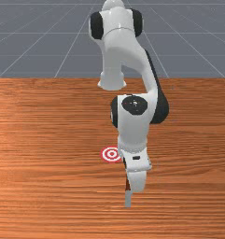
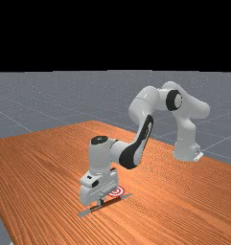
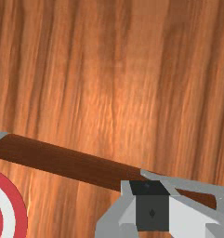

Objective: Pick up the pen and put it to the marker

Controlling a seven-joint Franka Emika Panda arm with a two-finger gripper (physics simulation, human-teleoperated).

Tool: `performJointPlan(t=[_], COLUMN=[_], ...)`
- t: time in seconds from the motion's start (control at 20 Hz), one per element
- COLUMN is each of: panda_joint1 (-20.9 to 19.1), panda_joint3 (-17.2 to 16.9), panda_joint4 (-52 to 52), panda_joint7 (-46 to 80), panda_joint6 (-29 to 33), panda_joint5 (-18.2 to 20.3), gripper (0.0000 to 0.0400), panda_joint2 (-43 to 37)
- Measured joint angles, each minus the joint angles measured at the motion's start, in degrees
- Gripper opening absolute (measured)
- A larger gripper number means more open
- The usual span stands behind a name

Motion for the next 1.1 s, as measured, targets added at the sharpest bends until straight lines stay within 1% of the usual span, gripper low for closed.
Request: performJointPlan(t=[0.2,0.3,0.35,0.4,0.45,0.55,0.6,0.7,0.75,0.8,0.85,0.9,0.95,1.0,1.05,1.1], panda_joint1=[-3.24,-4.20,-5.22,-6.10,-0.84,3.29,4.79,5.50,5.73,5.82,5.89,5.87,5.89,5.93,5.67,5.05], panda_joint3=[-0.10,-0.48,0.65,2.72,-2.44,-2.59,-2.06,-0.44,-0.38,-0.37,-0.39,-0.58,-0.63,-0.61,-0.38,0.08], panda_joint4=[-0.62,-0.66,-0.64,-0.45,0.23,2.87,4.14,5.91,11.74,14.27,15.89,10.34,12.57,17.16,14.96,14.32], panda_joint7=[-3.65,-3.47,-2.66,-3.51,9.72,15.76,15.62,9.87,10.44,10.36,10.32,10.64,10.55,10.16,8.62,6.17], panda_joint6=[0.36,0.40,0.40,0.38,0.04,-1.25,-1.83,-2.64,-6.87,-7.37,-7.09,-1.95,-1.77,-3.14,-0.59,0.02], panda_joint5=[0.16,0.46,2.48,4.46,2.54,2.59,2.17,0.92,1.35,1.38,1.36,1.05,0.99,1.06,0.80,0.58], gripper=[0.0000,0.0000,0.0000,0.0000,0.0000,0.0000,0.0000,0.0000,0.0000,0.0000,0.0000,0.0000,0.0028,0.0131,0.0113,0.0061], panda_joint2=[-0.58,-0.62,-0.51,-0.16,-0.16,1.20,1.87,2.81,6.02,8.15,10.01,7.25,8.67,11.23,10.15,9.84])
